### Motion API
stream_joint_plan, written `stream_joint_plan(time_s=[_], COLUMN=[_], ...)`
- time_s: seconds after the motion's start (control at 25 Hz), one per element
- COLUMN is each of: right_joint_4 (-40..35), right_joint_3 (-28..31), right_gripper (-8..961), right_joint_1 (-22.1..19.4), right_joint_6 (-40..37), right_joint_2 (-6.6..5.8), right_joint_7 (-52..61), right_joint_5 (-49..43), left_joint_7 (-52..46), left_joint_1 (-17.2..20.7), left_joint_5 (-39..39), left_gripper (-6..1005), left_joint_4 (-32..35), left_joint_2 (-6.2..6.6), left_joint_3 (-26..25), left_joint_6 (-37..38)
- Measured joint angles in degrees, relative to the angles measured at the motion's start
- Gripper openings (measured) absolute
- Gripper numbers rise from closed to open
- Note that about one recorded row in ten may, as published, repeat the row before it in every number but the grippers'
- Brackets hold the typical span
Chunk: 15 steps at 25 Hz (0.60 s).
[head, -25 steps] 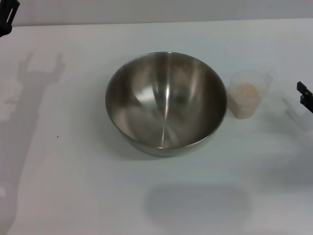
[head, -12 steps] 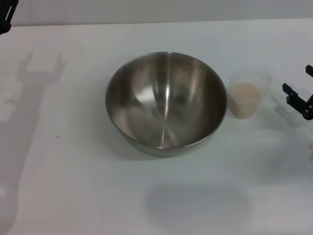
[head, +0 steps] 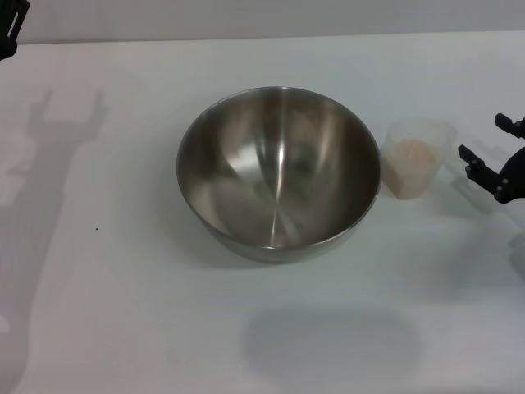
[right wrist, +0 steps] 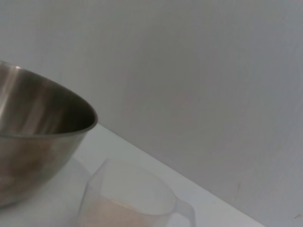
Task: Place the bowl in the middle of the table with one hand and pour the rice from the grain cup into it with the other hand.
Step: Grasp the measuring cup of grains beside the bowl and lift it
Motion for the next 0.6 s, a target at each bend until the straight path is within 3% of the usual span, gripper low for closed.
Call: stream_joint_plan(time_s=[0.6], right_joint_4=[0.29], right_joint_3=[0.01], right_gripper=[663], right_joint_1=[1.02], right_joint_6=[0.97], right_joint_2=[-0.01], right_joint_7=[0.69], right_joint_5=[0.29], left_joint_7=[0.00], left_joint_1=[0.47], left_joint_5=[-0.17], left_gripper=[862], left_joint_4=[0.04], left_joint_2=[0.00], left_joint_3=[0.19], left_joint_6=[1.14])
